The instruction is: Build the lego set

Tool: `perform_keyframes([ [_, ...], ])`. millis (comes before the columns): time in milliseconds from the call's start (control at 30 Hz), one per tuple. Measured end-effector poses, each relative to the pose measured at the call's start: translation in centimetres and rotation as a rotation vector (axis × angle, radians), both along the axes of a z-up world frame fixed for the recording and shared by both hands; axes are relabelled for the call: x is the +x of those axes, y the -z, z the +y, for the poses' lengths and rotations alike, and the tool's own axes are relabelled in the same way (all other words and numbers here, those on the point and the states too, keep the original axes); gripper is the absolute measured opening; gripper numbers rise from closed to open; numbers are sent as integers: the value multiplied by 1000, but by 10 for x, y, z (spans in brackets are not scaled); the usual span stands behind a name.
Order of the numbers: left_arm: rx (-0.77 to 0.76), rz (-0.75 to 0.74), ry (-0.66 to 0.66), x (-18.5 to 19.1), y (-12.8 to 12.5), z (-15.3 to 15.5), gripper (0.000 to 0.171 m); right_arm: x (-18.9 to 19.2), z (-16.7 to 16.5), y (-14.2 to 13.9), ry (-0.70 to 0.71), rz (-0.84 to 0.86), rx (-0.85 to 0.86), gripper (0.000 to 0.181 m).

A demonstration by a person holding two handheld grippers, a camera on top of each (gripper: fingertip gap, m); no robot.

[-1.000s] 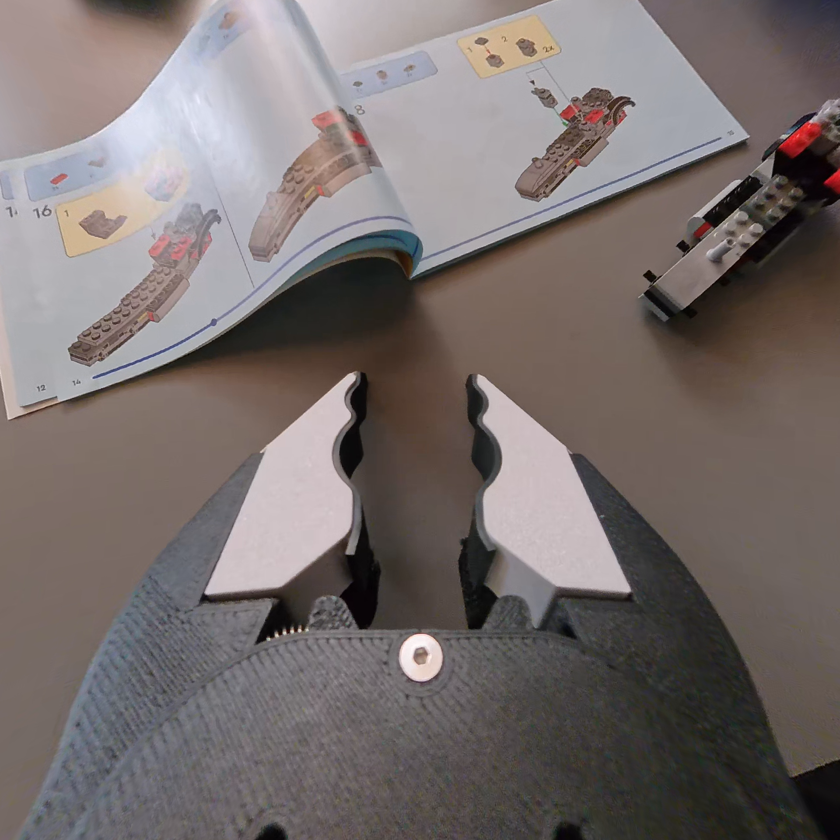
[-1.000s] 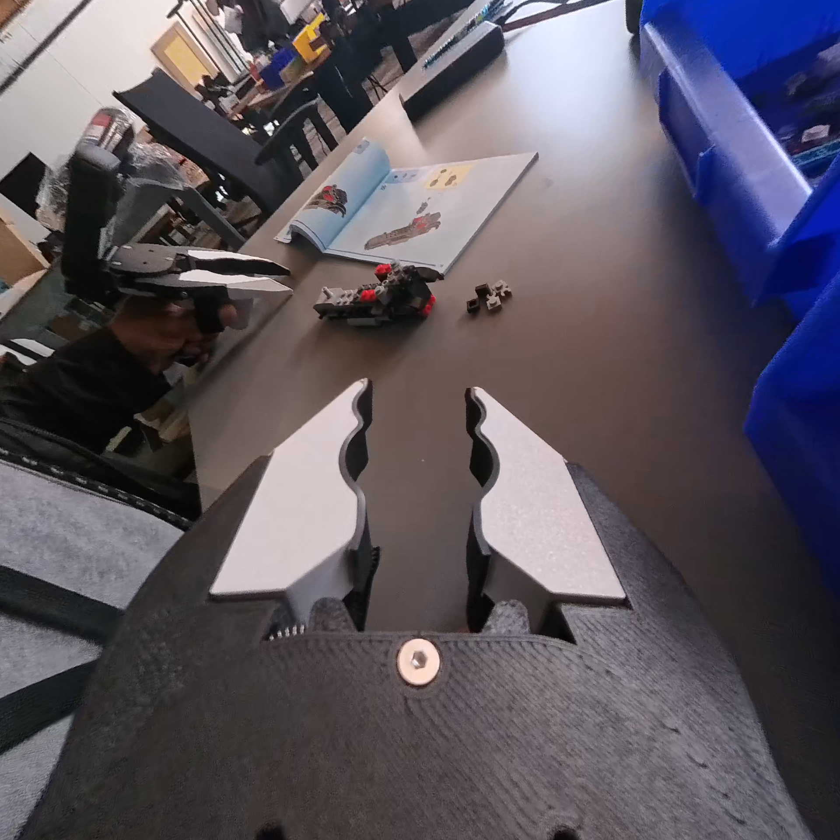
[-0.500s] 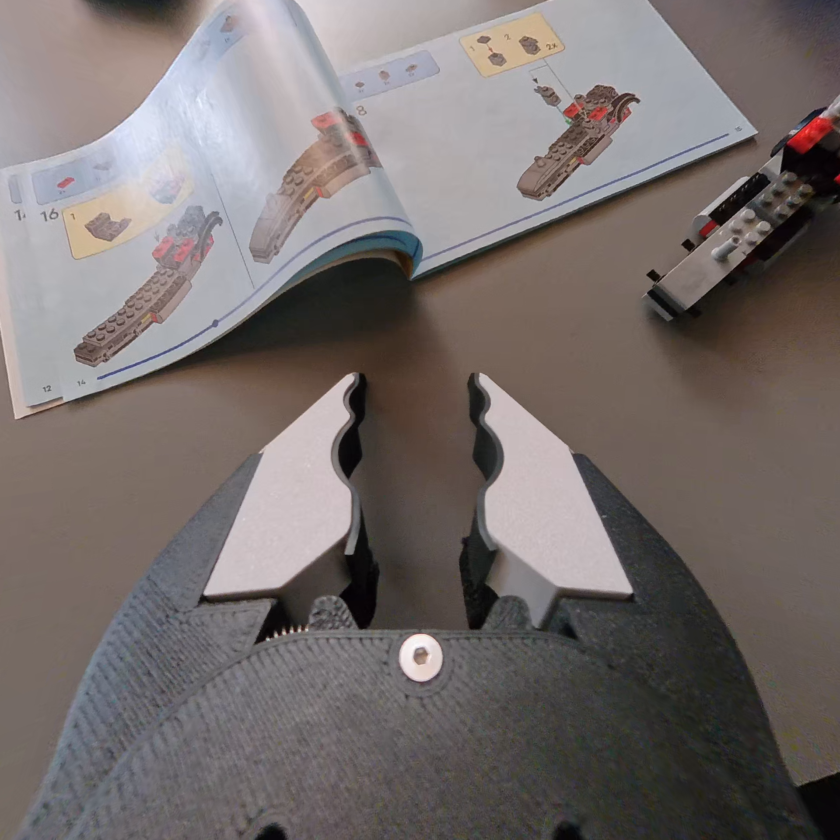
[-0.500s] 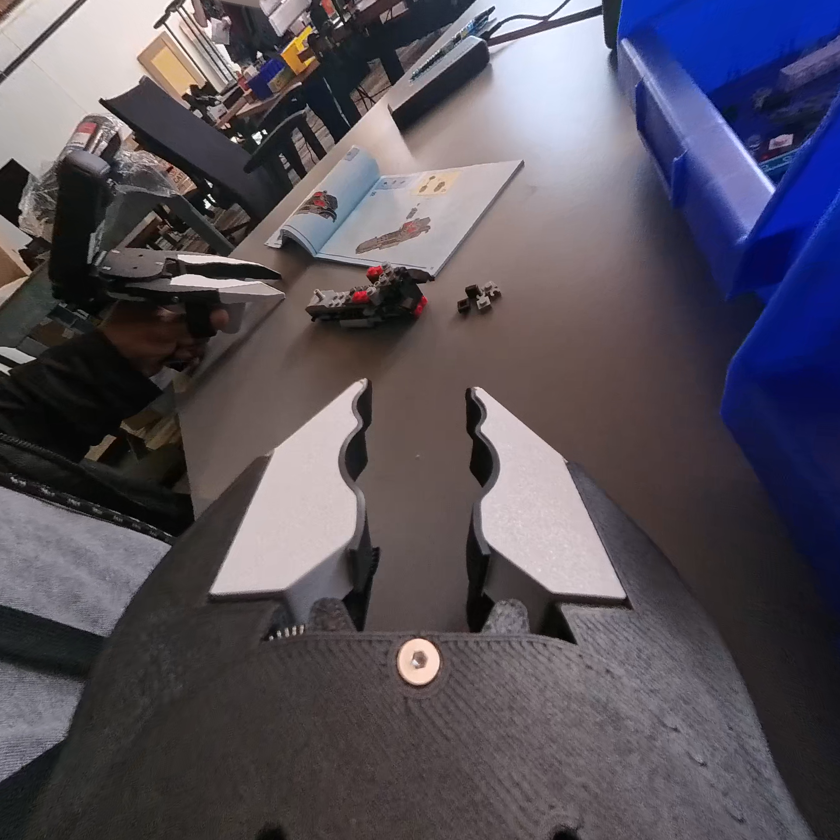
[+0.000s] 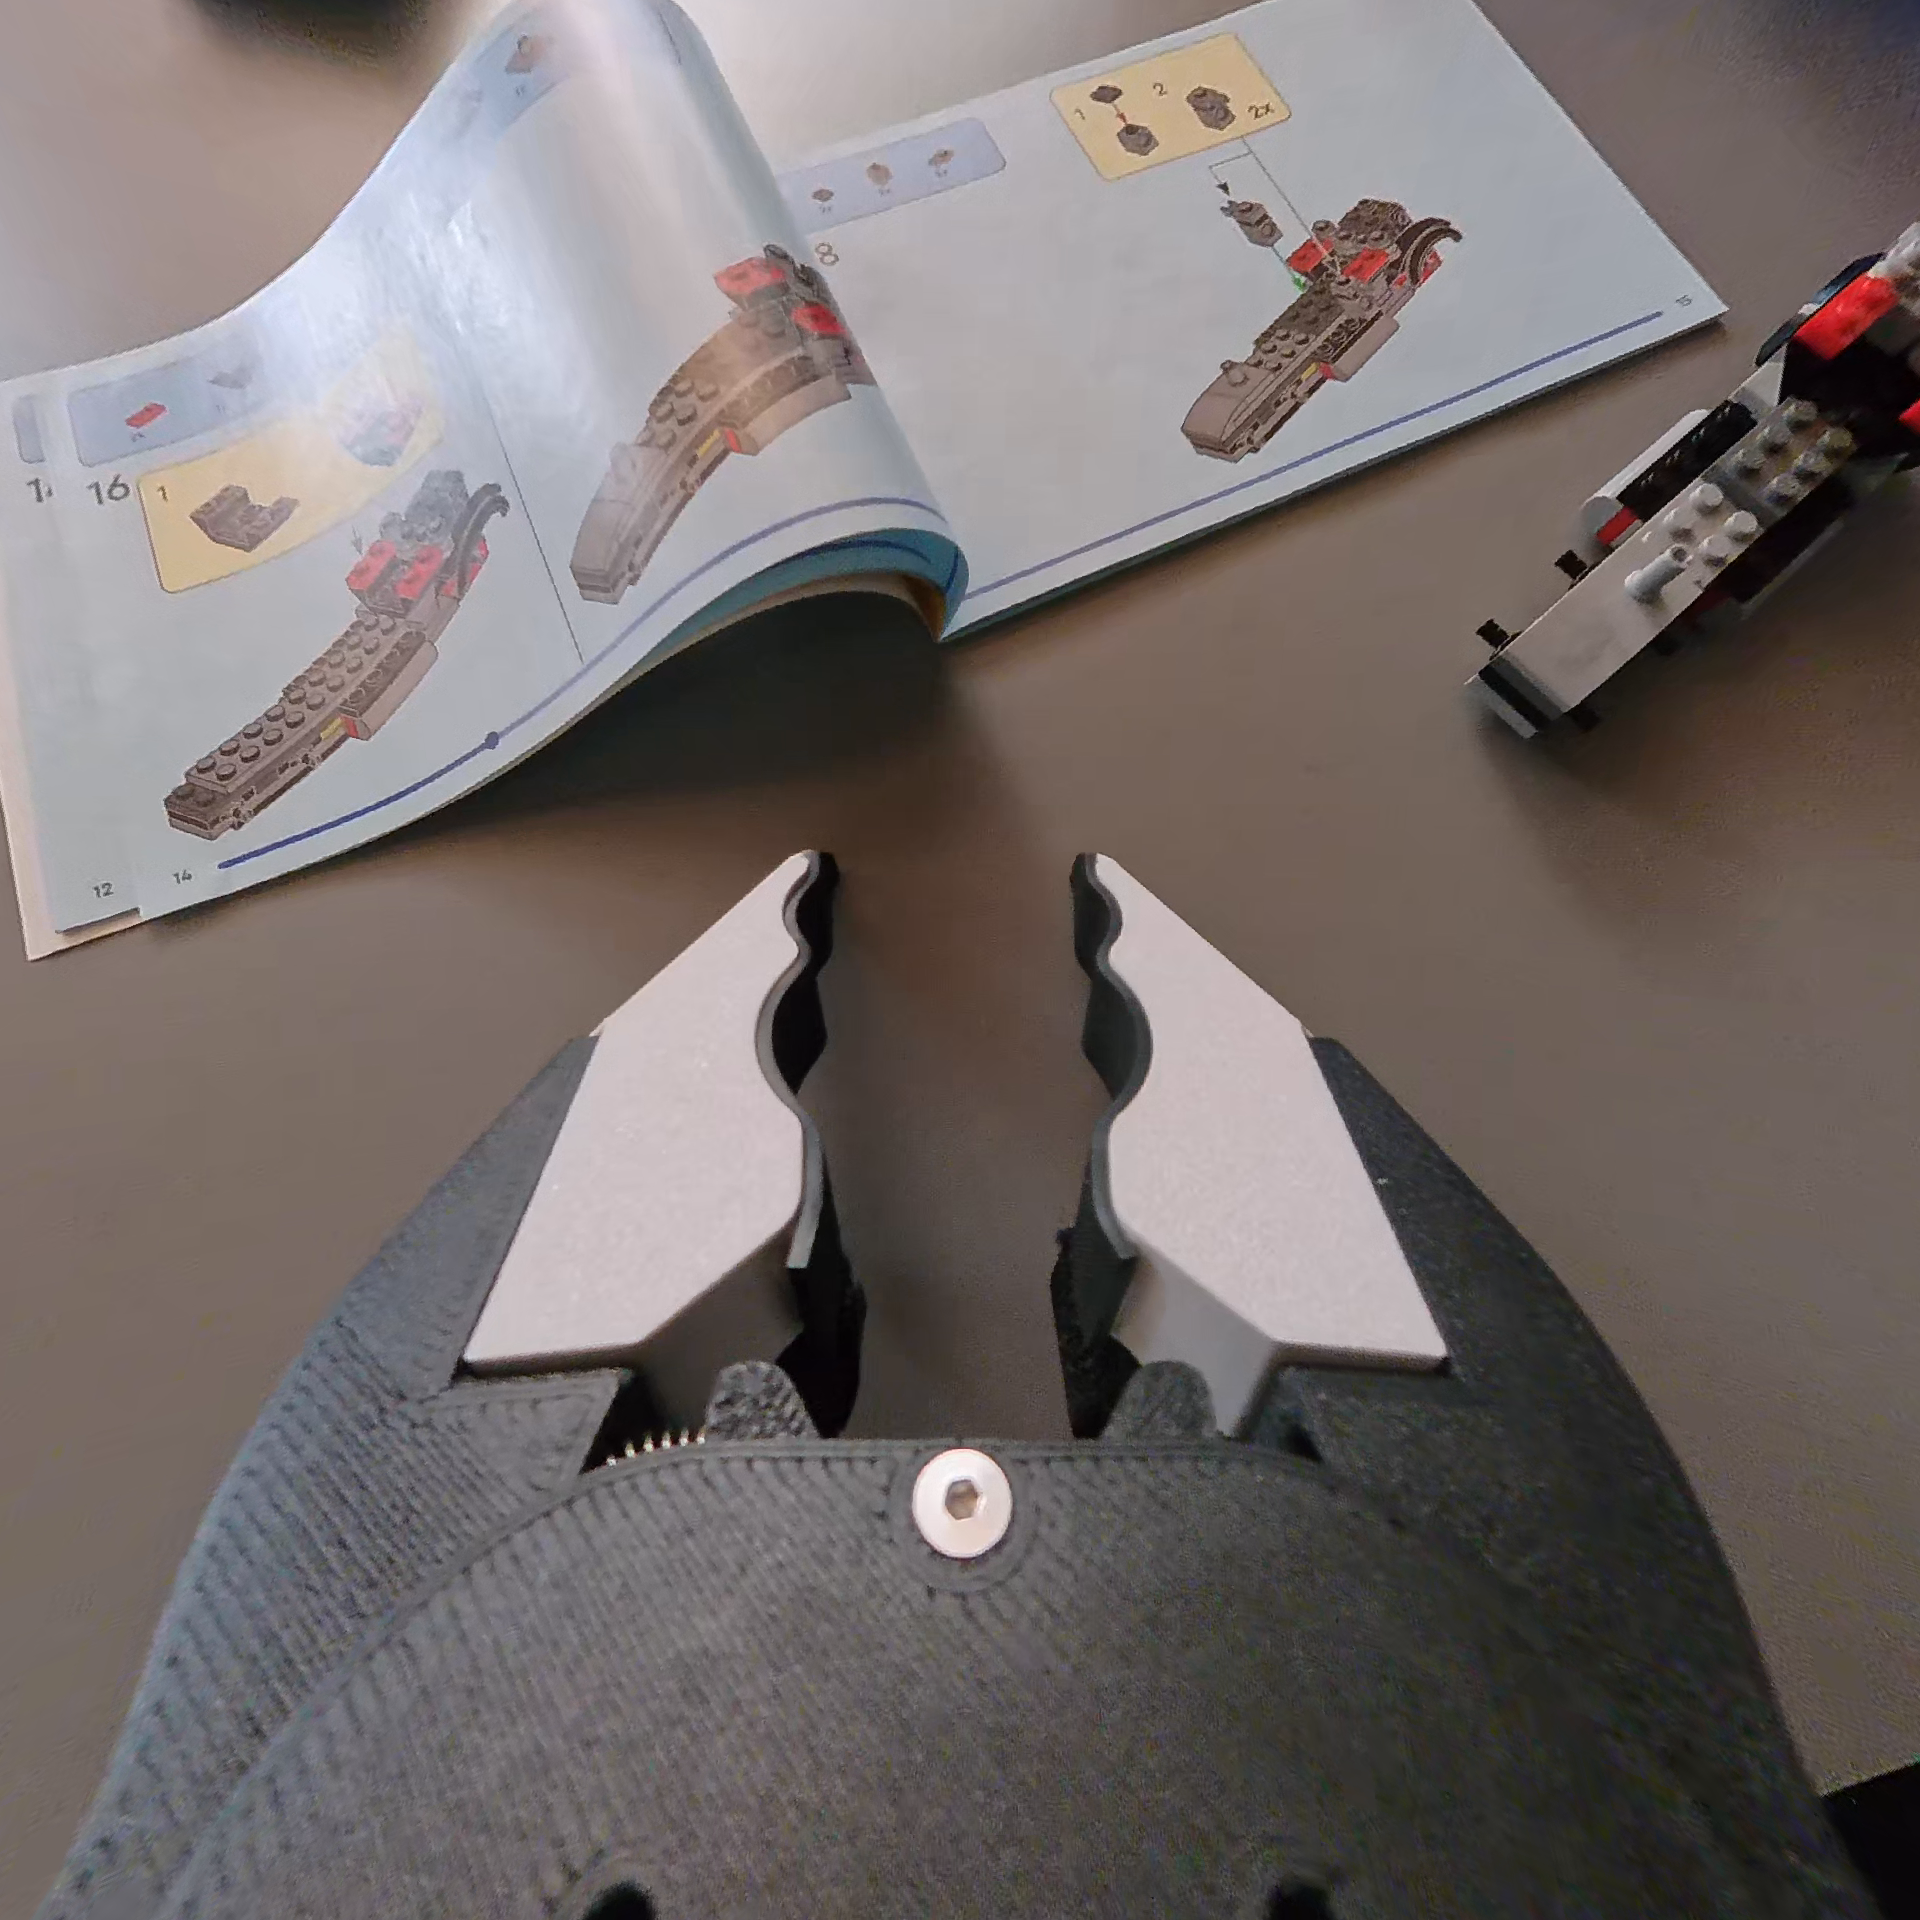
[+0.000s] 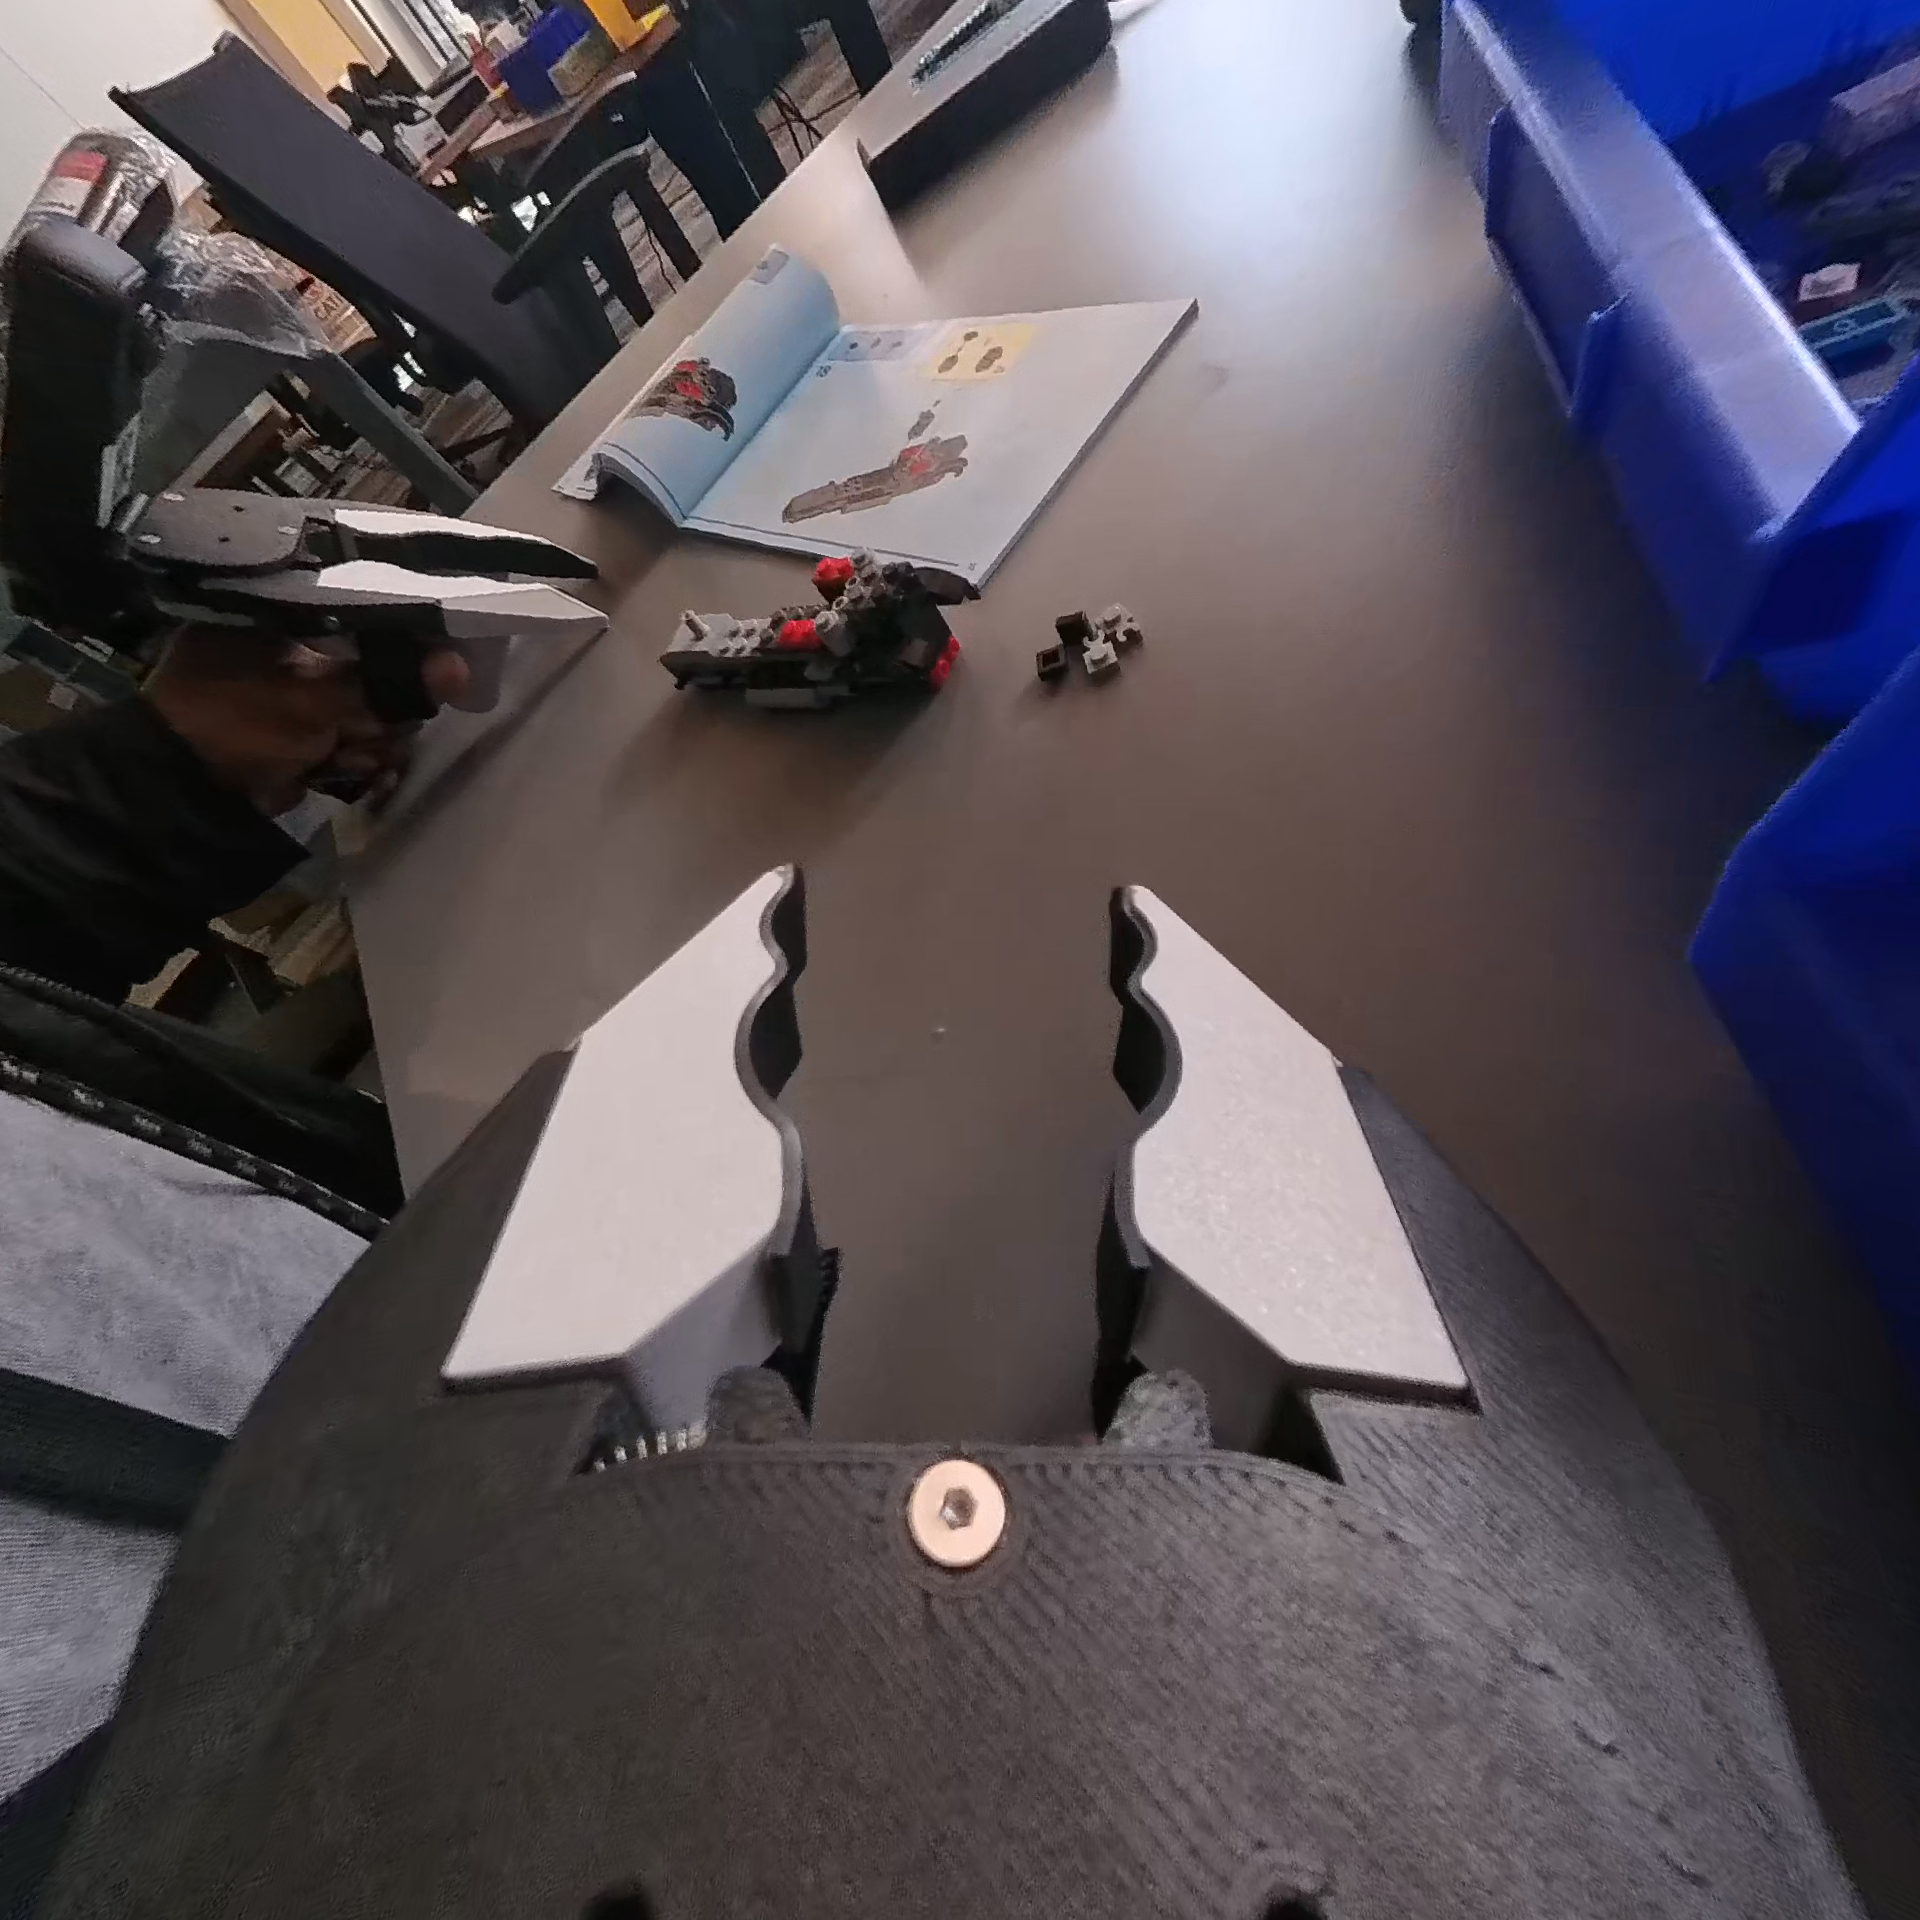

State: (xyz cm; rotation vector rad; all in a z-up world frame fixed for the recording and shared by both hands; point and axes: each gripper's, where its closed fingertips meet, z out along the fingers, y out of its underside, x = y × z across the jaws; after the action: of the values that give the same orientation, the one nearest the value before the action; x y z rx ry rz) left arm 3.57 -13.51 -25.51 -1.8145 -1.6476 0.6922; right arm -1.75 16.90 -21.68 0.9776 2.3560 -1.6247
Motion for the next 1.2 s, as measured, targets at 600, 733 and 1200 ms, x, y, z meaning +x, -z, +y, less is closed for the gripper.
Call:
perform_keyframes([
  [600,3,75,100,-20,-30,18,52,2,-1,1,-24,-41,-21,65],
  [733,-18,197,422,-86,-111,94,50,3,-1,-1,-30,-34,-24,64],
  [1200,-170,15,1247,-263,-98,346,28,6,-2,-2,-60,-67,-51,64],
])
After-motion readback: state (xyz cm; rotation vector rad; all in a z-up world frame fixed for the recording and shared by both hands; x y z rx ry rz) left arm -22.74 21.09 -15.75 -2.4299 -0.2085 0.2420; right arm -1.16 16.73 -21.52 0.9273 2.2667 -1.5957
